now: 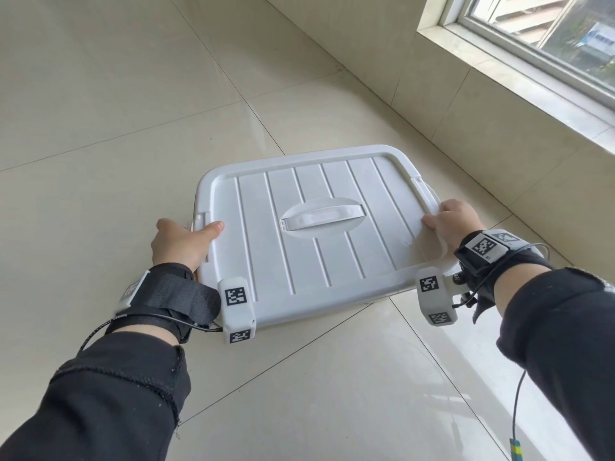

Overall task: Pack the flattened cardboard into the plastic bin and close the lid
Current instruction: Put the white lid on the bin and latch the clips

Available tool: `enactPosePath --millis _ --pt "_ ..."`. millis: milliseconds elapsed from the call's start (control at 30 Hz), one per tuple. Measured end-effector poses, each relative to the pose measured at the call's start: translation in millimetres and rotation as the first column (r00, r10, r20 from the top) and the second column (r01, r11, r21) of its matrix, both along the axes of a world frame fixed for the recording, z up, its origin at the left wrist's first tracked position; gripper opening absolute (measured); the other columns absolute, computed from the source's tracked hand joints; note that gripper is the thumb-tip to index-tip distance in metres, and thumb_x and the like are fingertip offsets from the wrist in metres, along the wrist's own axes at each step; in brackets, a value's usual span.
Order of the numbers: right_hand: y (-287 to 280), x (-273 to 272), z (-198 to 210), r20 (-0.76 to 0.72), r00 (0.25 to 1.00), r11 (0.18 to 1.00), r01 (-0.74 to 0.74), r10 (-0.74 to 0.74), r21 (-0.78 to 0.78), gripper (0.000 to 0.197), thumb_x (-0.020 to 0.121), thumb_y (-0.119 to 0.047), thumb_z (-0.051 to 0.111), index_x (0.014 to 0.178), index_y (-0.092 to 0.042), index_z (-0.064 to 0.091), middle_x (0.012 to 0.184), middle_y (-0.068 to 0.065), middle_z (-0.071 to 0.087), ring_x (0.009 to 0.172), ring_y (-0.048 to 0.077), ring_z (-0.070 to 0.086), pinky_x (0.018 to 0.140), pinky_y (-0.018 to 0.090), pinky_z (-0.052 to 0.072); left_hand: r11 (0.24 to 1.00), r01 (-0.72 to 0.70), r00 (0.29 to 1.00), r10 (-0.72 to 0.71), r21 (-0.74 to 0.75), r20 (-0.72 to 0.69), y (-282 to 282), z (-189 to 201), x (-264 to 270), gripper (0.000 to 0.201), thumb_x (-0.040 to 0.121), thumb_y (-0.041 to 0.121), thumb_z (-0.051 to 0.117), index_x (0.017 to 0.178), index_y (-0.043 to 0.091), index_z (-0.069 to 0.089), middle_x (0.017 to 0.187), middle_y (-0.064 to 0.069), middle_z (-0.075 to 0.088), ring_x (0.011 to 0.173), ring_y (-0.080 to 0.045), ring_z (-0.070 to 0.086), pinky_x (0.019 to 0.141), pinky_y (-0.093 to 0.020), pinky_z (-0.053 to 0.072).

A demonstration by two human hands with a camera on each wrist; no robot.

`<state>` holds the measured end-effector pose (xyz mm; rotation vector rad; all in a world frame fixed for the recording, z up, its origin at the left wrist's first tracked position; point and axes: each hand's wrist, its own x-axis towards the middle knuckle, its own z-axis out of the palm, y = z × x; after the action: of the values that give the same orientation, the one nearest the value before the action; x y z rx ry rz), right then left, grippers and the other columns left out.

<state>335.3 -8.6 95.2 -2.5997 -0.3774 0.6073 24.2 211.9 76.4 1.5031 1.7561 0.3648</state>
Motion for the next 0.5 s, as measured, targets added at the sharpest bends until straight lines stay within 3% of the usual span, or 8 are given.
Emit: enactPosePath --millis 67,300,433,500 --pt "-0.5 -1.3 0.3 0.019 1.000 1.000 -0.008 0.007 0.016 0.035 0.089 -0.014 0.056 0.060 -0.014 0.035 0.066 0.003 0.039 0.058 0.018 0.038 0.047 0.026 0.023 1.000 0.008 1.000 -0.008 -0.005 -0.001 1.6 -1.5 -1.1 0.078 0.070 0.049 0.074 0.120 -0.005 0.050 0.123 -0.023 0.060 0.105 -0.039 0.062 0.083 -0.043 0.052" --pt "-1.6 -6.3 -0.1 0.054 0.999 0.998 0.006 -0.009 0.056 0.031 0.088 -0.015 0.057 0.062 -0.014 0.039 0.066 0.003 0.041 0.058 0.018 0.039 0.049 0.025 0.026 1.000 0.015 1.000 -0.015 0.010 -0.013 1.7 -1.6 -1.6 0.076 0.070 0.049 0.074 0.118 -0.006 0.053 0.120 -0.023 0.062 0.102 -0.039 0.063 0.075 -0.037 0.047" --pt "-0.8 -13.9 4.7 0.106 0.994 0.995 0.015 -0.025 0.098 0.004 0.085 -0.010 0.058 0.084 -0.008 0.055 0.083 0.010 0.053 0.076 0.025 0.048 0.065 0.028 0.036 1.000 0.026 1.000 -0.026 0.002 -0.013 1.4 0.8 -2.3 0.074 0.070 0.048 0.074 0.117 -0.005 0.054 0.119 -0.023 0.062 0.101 -0.039 0.064 0.076 -0.039 0.049" --pt "-0.6 -16.2 5.1 0.136 0.991 0.996 0.005 -0.018 0.092 0.008 0.085 -0.009 0.057 0.092 -0.007 0.061 0.085 0.010 0.055 0.078 0.026 0.049 0.067 0.029 0.039 0.999 0.036 0.999 -0.036 0.001 -0.017 1.2 2.0 -2.3 0.072 0.071 0.046 0.074 0.117 -0.005 0.054 0.119 -0.023 0.062 0.100 -0.039 0.064 0.074 -0.038 0.048"
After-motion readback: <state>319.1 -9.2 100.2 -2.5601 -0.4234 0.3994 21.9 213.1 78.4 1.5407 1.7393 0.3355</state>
